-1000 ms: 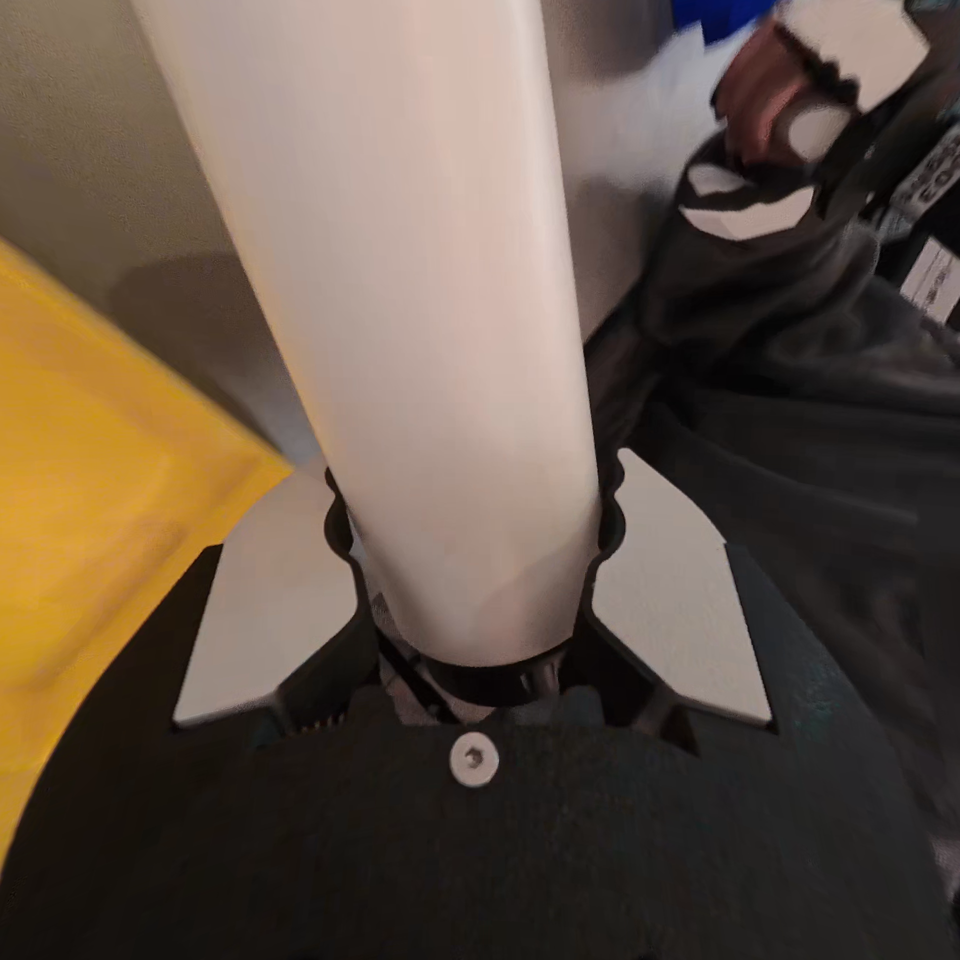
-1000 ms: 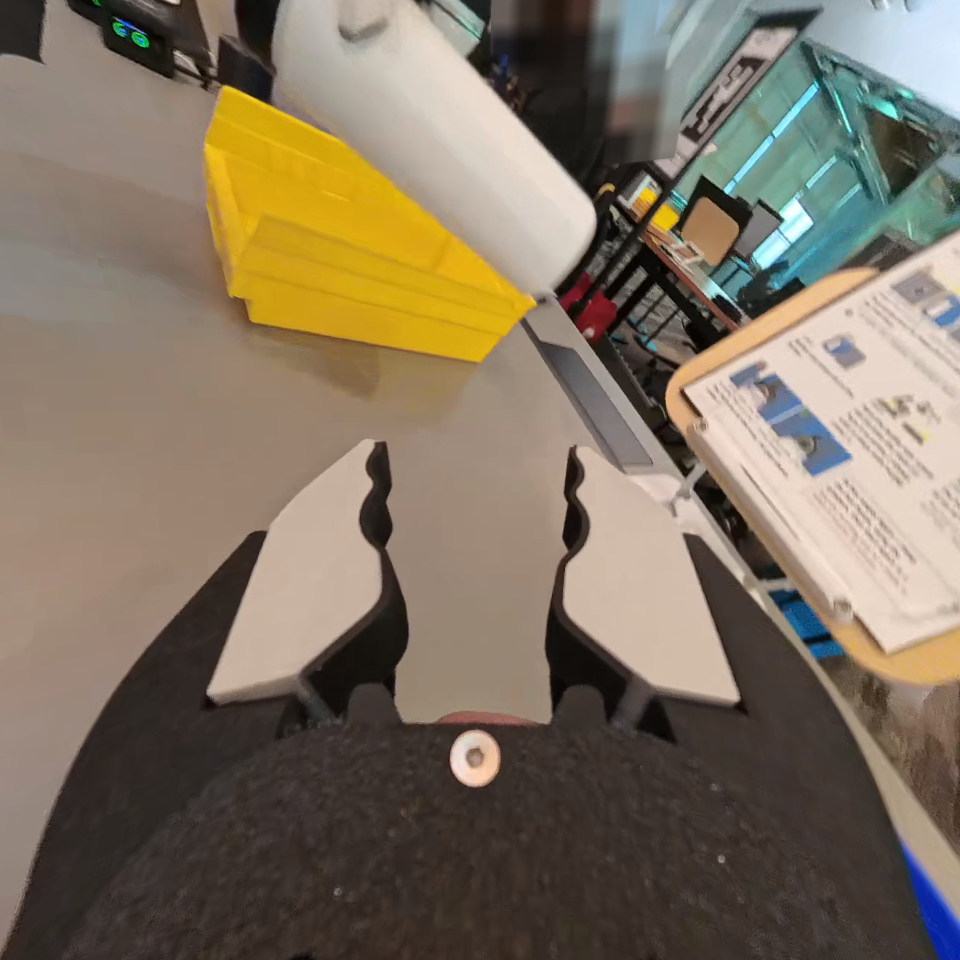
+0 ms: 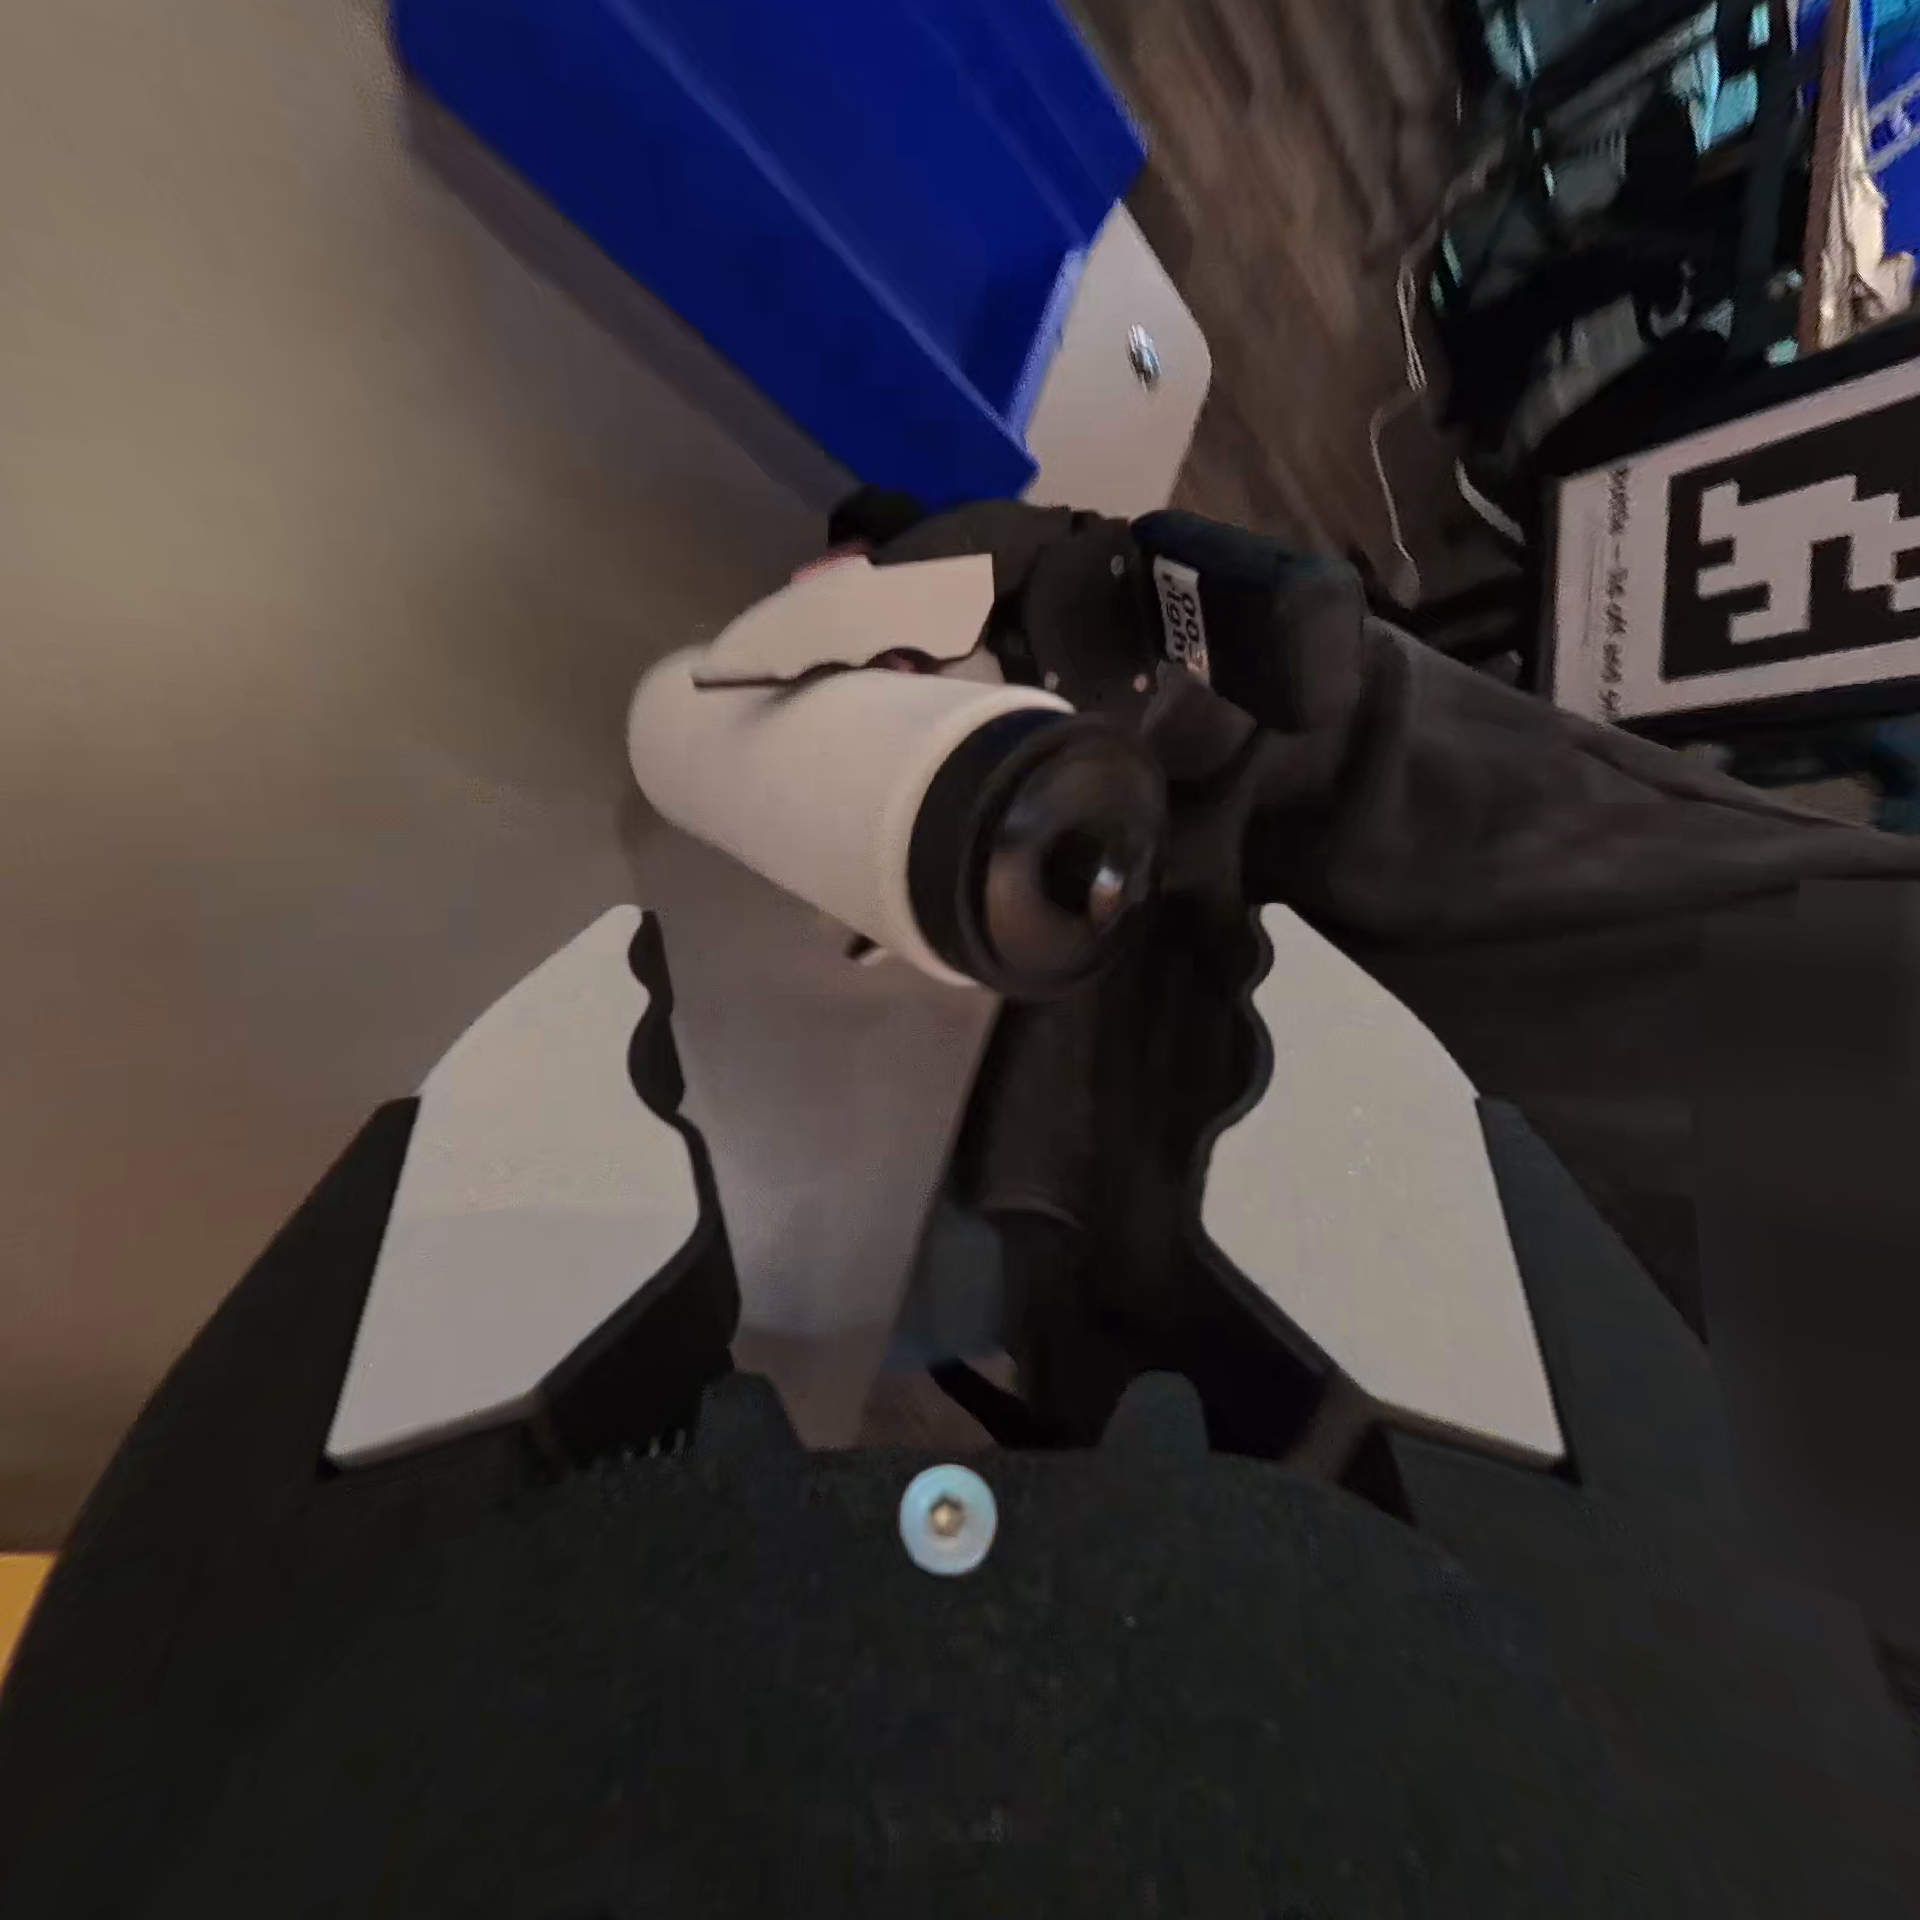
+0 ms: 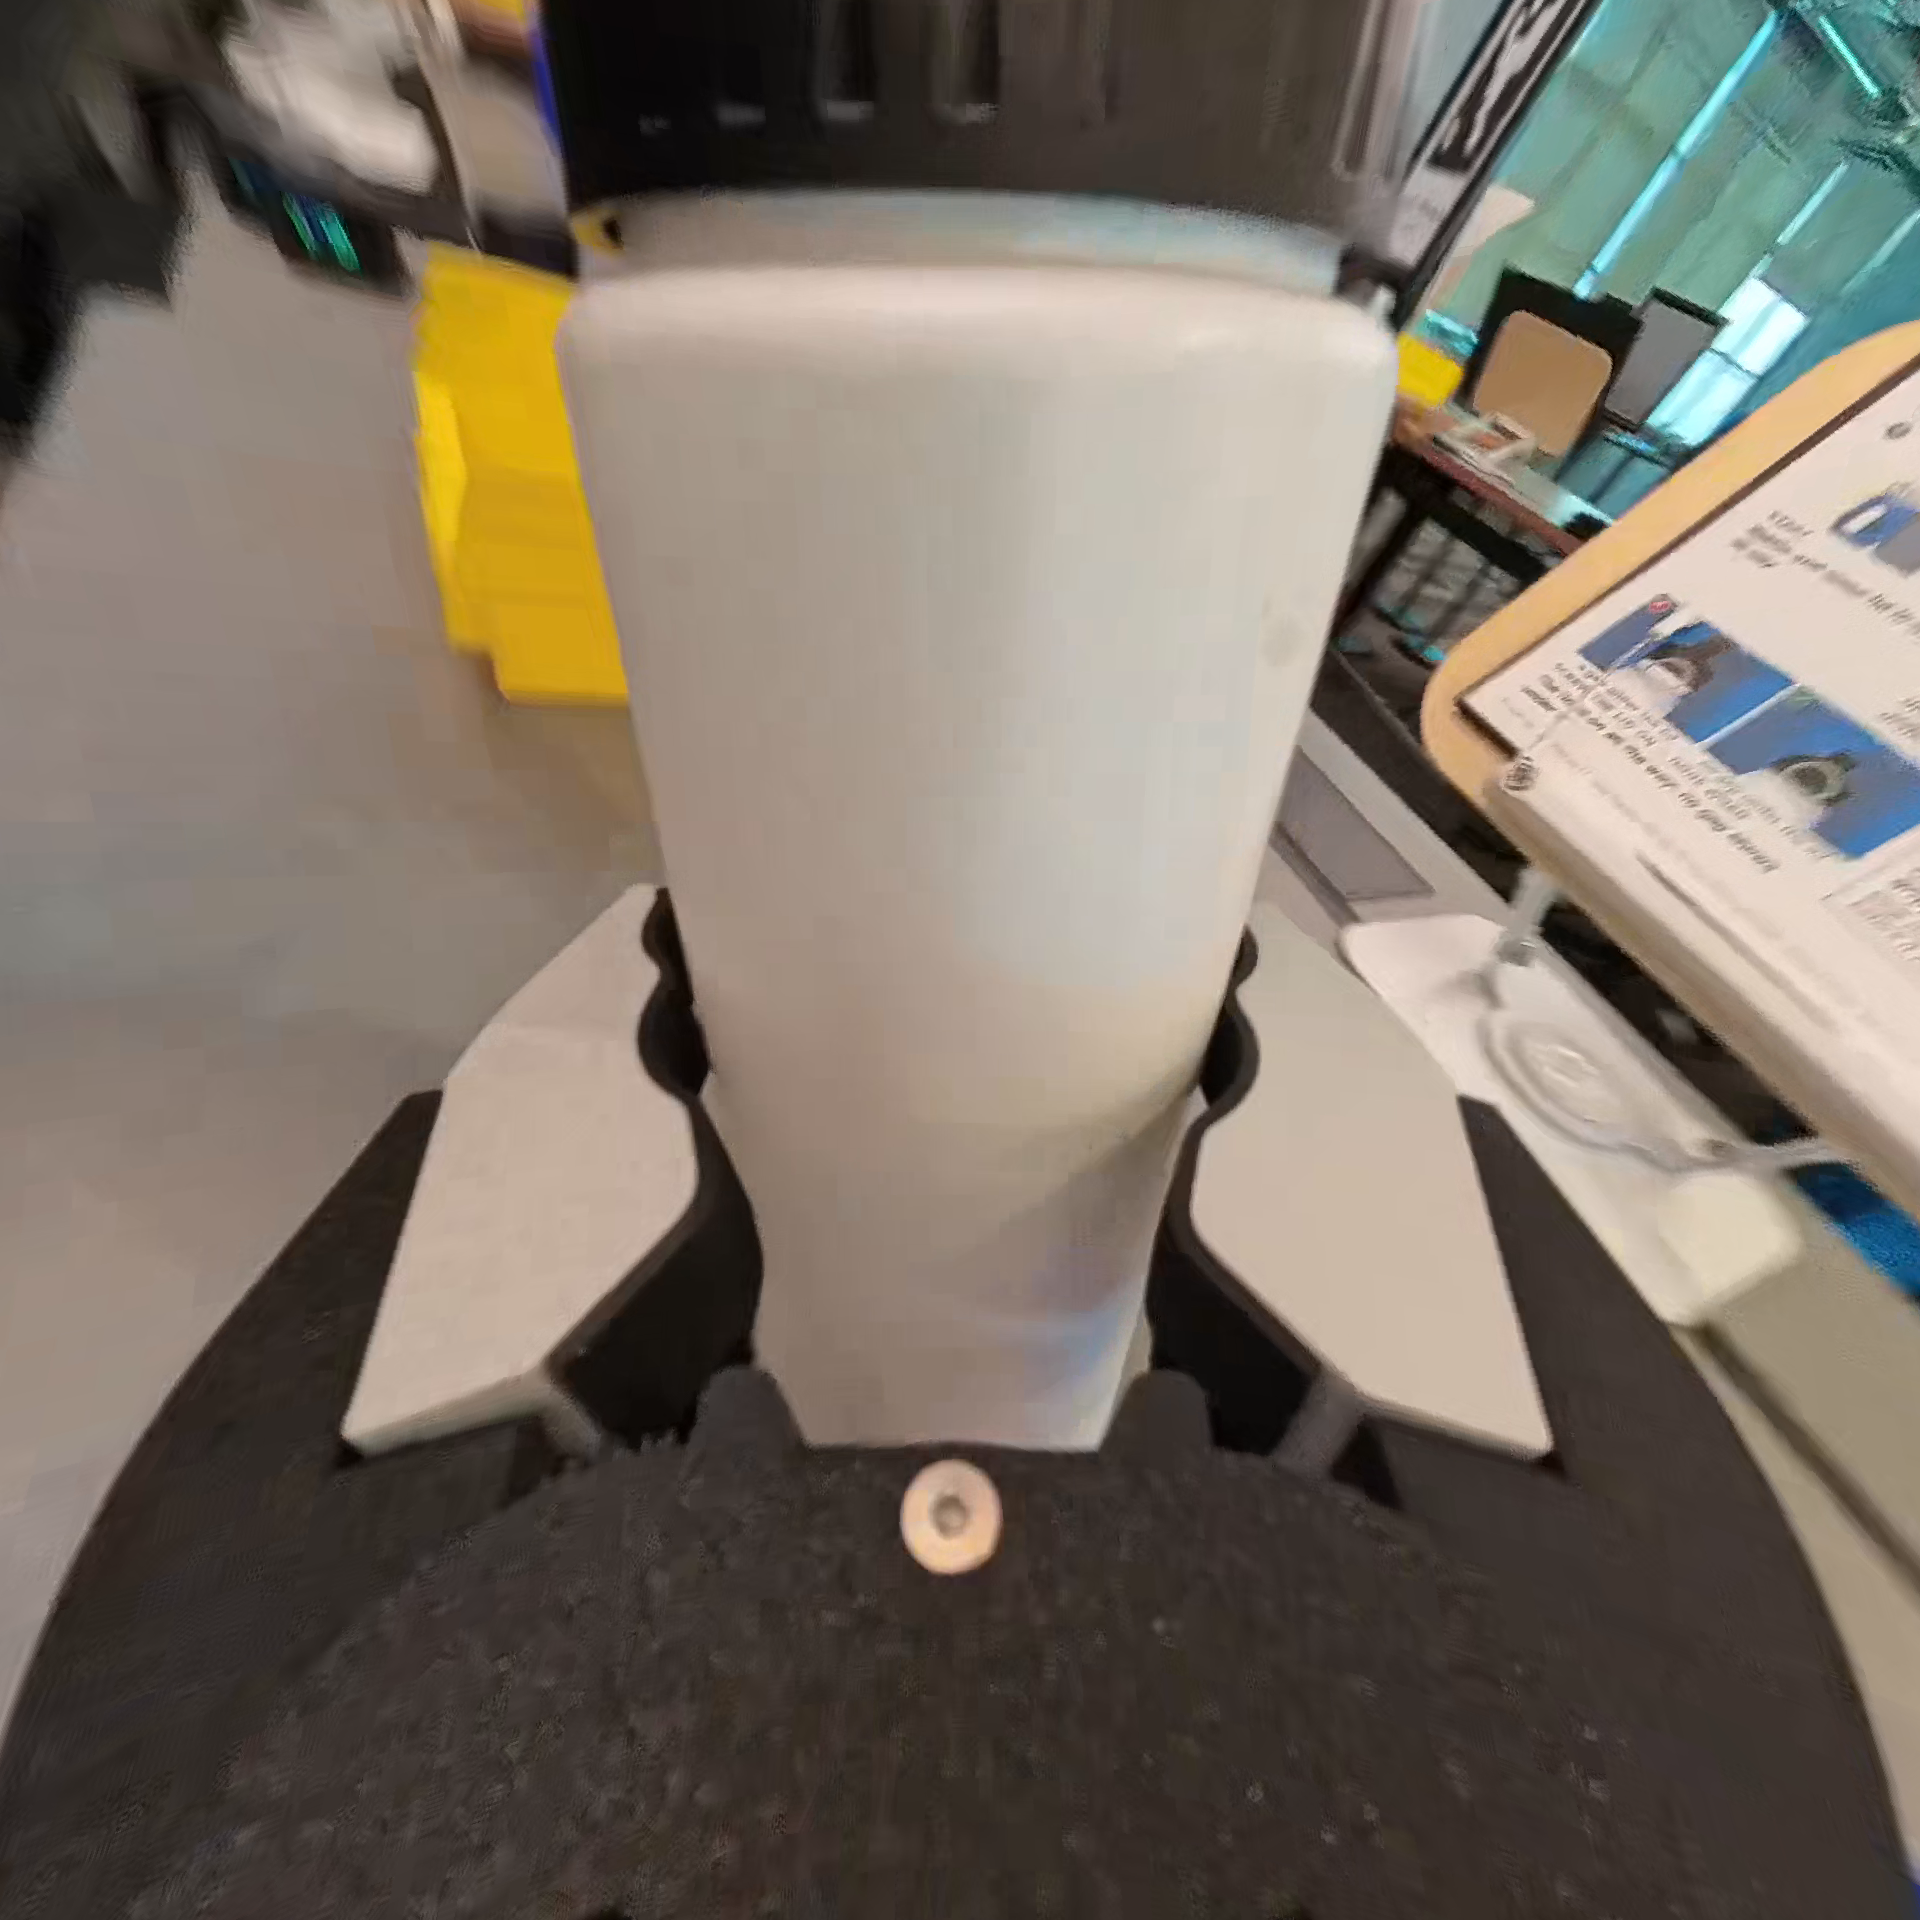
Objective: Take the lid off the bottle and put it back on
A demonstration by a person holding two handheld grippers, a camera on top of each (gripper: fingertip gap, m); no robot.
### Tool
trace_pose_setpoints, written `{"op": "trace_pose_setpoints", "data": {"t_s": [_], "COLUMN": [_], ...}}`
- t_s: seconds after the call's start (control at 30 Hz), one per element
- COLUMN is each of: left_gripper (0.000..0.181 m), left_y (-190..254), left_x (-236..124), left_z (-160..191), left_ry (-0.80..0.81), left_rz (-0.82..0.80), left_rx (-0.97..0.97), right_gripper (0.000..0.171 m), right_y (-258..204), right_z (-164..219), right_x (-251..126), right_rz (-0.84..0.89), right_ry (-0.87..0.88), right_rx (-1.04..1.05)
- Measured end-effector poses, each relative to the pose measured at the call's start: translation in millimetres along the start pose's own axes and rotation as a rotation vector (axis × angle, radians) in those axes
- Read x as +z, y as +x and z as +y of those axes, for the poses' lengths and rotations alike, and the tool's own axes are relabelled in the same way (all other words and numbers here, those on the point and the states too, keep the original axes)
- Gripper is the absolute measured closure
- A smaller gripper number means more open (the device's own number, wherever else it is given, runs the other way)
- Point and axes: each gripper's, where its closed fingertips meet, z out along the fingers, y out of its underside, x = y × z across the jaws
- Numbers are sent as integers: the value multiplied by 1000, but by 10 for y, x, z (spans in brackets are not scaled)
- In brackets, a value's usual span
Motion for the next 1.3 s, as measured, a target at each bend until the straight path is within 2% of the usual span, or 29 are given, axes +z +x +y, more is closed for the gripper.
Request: {"op": "trace_pose_setpoints", "data": {"t_s": [0.17, 0.23, 0.3, 0.37, 0.53, 0.57, 0.63, 0.7, 0.77, 0.9, 1.1, 1.3], "left_gripper": [75, 77, 88, 89, 86, 83, 93, 89, 91, 84, 86, 104], "left_y": [-70, -172, -188, -251, -478, -500, -561, -556, -577, -756, -939, -964], "left_x": [127, 104, 14, -15, 94, 113, 115, 77, 79, 120, 340, 466], "left_z": [109, 127, 160, 284, 499, 503, 502, 414, 333, 129, -3, -38], "left_ry": [180, 286, 440, 532, 654, 660, 627, 622, 532, 197, -306, -481], "left_rz": [-100, -118, -78, -85, -238, -271, -357, -387, -376, -389, -407, -377], "left_rx": [202, 169, 149, 156, 306, 366, 464, 536, 563, 611, 668, 657], "right_gripper": [75, 75, 75, 75, 75, 75, 75, 75, 75, 75, 75, 75], "right_y": [248, 362, 456, 519, 439, 406, 345, 299, 291, 285, 286, 289], "right_z": [-105, -79, -31, 30, 191, 225, 324, 385, 404, 407, 400, 403], "right_x": [208, 357, 498, 616, 803, 824, 866, 894, 902, 891, 897, 902], "right_rz": [-77, -76, -83, -86, -141, -149, -159, -171, -188, -200, -199, -192], "right_ry": [243, 268, 258, 245, 219, 217, 198, 191, 182, 204, 219, 216], "right_rx": [258, 287, 300, 288, 252, 244, 227, 218, 240, 248, 252, 249]}}
